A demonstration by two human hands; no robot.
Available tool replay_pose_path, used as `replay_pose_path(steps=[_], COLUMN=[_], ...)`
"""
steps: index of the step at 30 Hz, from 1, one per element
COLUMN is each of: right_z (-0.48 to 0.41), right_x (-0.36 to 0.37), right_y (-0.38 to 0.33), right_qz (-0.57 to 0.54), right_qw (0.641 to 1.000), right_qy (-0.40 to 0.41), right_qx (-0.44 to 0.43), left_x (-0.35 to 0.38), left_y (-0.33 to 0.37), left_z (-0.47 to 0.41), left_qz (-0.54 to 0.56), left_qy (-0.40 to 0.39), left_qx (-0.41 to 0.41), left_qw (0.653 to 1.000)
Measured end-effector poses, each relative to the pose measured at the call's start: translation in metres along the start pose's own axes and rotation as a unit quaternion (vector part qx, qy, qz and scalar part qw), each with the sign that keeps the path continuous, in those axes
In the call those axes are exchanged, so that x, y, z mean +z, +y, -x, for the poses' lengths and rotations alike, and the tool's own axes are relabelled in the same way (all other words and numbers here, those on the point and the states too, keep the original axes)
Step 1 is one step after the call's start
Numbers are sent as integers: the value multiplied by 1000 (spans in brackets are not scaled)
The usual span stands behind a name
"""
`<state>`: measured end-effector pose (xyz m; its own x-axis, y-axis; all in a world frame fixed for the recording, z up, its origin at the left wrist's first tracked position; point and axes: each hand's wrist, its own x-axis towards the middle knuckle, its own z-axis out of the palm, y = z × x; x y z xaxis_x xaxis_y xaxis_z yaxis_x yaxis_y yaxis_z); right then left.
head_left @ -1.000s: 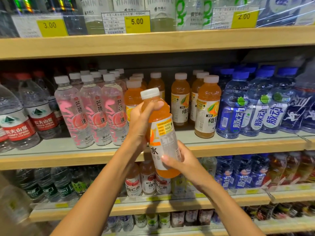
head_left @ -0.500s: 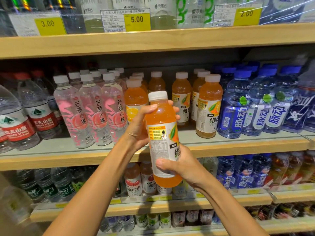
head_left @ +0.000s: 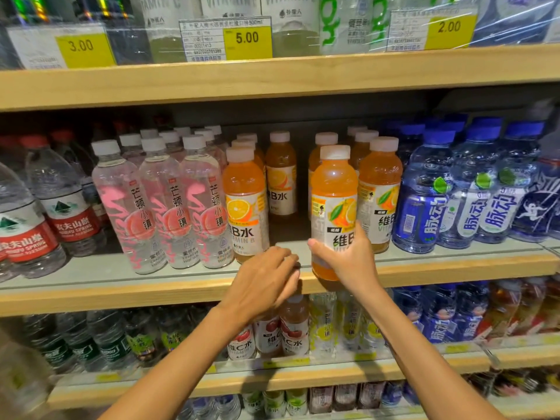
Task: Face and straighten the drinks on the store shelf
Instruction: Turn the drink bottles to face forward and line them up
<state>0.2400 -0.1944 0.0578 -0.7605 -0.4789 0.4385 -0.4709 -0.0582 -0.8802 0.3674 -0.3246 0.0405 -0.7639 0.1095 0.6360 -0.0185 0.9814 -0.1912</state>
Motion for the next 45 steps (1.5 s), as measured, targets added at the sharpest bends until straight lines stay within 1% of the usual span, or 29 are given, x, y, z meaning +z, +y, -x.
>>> replay_pose_path(steps=[2, 6, 8, 10, 14, 16, 23, 26, 30, 35, 38, 40, 42, 43, 44, 45], right_z=[-5, -11, -9, -2, 13, 13, -14, -23, -36, -55, -61, -56, -43, -34, -28, -25], right_x=[5, 12, 13, 12, 14, 18, 28, 34, 41, 45, 44, 43, 42, 42, 44, 47], right_y=[4, 8, 11, 13, 11, 8, 6, 7, 7, 9, 4, 1, -2, -3, -4, -5], right_qz=[9, 47, 63, 90, 161, 185, 249, 281, 345, 444, 455, 441, 415, 389, 354, 310], right_qw=[1000, 998, 997, 994, 971, 964, 957, 948, 928, 889, 884, 890, 901, 911, 923, 939], right_qy=[20, 39, 37, 55, 165, 182, 152, 149, 139, 103, 80, 87, 124, 137, 132, 108], right_qx=[-4, -12, -8, -12, -62, -59, -3, 2, 17, 48, 69, 71, 27, -20, -70, -102], left_x=[7, 20, 23, 25, 26, 26, 26, 26, 28, 23, 18, 16, 13, 11, 9, 8], left_y=[-6, -16, -17, -18, -17, -17, -17, -18, -19, -18, -16, -19, -29, -36, -43, -50], left_z=[1, 6, 8, 9, 11, 11, 12, 13, 14, 13, 16, 29, 50, 60, 68, 74], left_qz=[-60, -107, -114, -119, -122, -121, -119, -126, -131, -115, -86, -81, -102, -117, -129, -141], left_qy=[-18, -13, -4, 7, 25, 31, 49, 57, 67, 65, 89, 116, 129, 127, 124, 121], left_qx=[62, 115, 123, 126, 127, 132, 137, 140, 141, 136, 123, 109, 99, 94, 89, 85], left_qw=[996, 988, 986, 985, 984, 983, 982, 980, 979, 982, 985, 984, 981, 980, 980, 979])
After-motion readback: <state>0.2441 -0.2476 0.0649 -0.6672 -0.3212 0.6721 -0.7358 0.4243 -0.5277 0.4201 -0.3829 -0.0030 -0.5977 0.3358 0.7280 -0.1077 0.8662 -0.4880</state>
